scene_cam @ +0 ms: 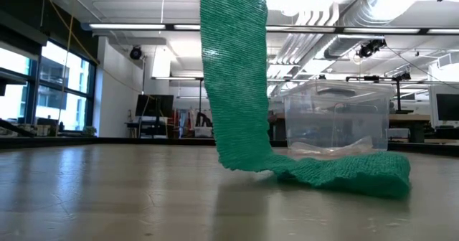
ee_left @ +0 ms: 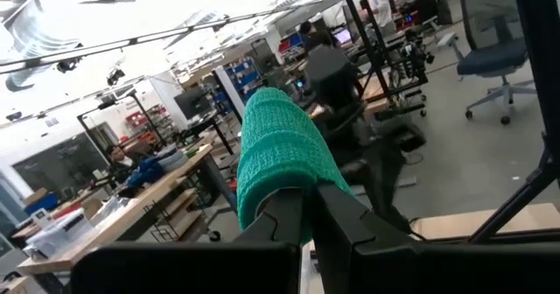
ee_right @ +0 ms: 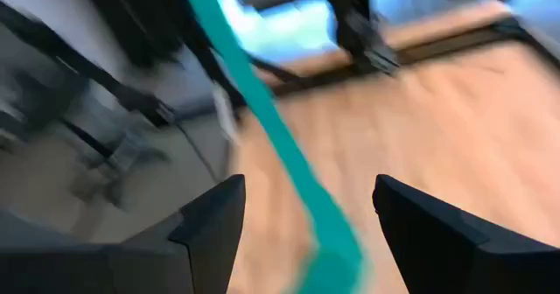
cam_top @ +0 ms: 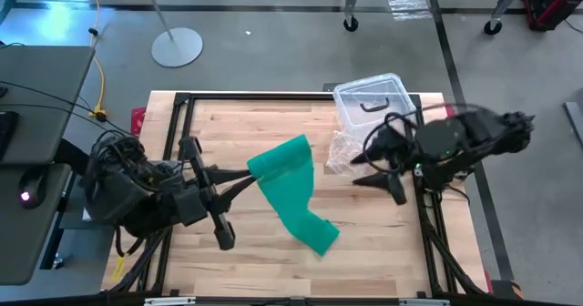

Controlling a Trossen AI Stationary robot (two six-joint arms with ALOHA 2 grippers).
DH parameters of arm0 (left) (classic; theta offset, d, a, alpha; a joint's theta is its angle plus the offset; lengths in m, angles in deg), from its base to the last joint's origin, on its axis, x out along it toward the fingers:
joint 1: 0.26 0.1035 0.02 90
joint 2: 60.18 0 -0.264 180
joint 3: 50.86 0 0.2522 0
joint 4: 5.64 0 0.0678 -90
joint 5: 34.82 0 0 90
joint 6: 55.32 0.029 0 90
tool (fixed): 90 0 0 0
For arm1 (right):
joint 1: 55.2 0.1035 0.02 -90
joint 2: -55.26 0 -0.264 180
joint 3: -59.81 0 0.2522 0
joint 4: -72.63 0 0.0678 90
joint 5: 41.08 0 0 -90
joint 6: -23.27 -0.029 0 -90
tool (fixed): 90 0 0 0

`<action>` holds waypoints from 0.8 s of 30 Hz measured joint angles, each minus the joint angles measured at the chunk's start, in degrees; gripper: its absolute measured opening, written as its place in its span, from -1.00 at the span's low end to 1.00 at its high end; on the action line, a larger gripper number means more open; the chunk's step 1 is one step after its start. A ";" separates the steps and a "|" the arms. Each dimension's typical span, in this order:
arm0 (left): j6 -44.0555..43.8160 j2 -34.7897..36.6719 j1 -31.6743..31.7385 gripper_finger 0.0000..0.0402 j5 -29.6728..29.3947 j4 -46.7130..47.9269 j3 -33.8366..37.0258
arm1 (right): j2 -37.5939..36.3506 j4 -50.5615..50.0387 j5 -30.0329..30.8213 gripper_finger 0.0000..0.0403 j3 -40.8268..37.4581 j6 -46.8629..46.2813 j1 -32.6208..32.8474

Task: Roll bandage
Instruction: Roll the green bandage

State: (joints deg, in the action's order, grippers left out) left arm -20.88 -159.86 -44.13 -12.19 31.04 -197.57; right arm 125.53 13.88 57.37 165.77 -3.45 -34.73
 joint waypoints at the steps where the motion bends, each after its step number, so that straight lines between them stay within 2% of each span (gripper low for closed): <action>1: -0.35 0.00 -0.13 -0.96 -0.01 -0.02 0.00 | -1.28 7.26 -1.68 0.23 -4.43 -1.28 -0.05; 5: -1.08 -0.02 -0.12 -0.96 -0.02 -0.02 0.00 | -2.90 36.88 -3.60 0.23 -17.29 -6.64 -0.27; 9: -1.25 -0.02 -0.10 -0.96 -0.02 0.00 0.00 | -0.98 62.71 -5.73 0.23 -23.44 -11.58 -0.29; 14: -1.25 -0.02 -0.04 -0.96 -0.02 0.01 0.00 | 1.43 76.61 -5.48 0.23 -24.30 -10.94 -0.69; 17: -1.25 -0.02 -0.04 -0.96 -0.02 0.00 0.00 | 1.68 76.87 -6.27 0.23 -22.47 -10.79 -2.00; 19: -1.25 -0.02 -0.04 -0.96 -0.23 0.02 0.00 | 1.63 73.10 -7.65 0.23 -19.92 -10.08 -2.75; 24: -0.74 -0.03 -0.04 -0.96 -0.87 0.22 0.00 | 1.78 52.36 -8.99 0.26 -9.40 -5.32 -3.96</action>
State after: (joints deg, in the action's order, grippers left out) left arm -21.62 -159.89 -44.16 -13.06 31.26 -197.57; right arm 127.31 66.24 48.38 156.38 -8.77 -38.69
